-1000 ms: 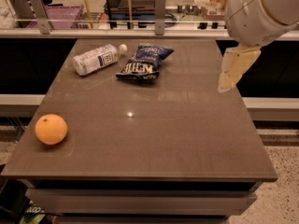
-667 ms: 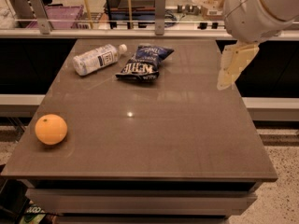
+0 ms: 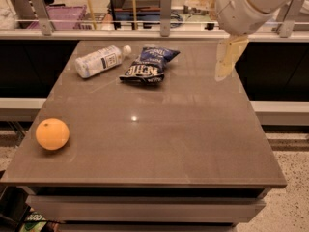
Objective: Move blue chip bag near orange
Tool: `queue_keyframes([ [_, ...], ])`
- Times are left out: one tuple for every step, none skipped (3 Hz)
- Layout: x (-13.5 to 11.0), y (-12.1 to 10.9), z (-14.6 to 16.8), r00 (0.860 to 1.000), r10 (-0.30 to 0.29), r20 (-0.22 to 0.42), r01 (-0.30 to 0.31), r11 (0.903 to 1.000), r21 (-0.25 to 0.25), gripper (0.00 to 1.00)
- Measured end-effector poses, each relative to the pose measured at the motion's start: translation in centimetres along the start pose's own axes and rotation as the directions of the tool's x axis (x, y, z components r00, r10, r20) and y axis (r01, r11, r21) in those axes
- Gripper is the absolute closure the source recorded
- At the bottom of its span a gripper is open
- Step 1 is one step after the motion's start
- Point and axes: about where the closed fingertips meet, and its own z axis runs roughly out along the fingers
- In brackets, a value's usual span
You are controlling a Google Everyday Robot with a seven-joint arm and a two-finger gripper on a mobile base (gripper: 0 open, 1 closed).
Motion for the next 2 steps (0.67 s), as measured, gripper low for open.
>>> queue_keyframes([
  [0.6, -1.2, 2.3, 0.999, -0.02, 0.036, 0.02, 0.9998, 0.001, 0.0],
  [0.5, -2.4, 4.6, 0.997, -0.042, 0.064, 0.042, 0.9991, 0.006, 0.0],
])
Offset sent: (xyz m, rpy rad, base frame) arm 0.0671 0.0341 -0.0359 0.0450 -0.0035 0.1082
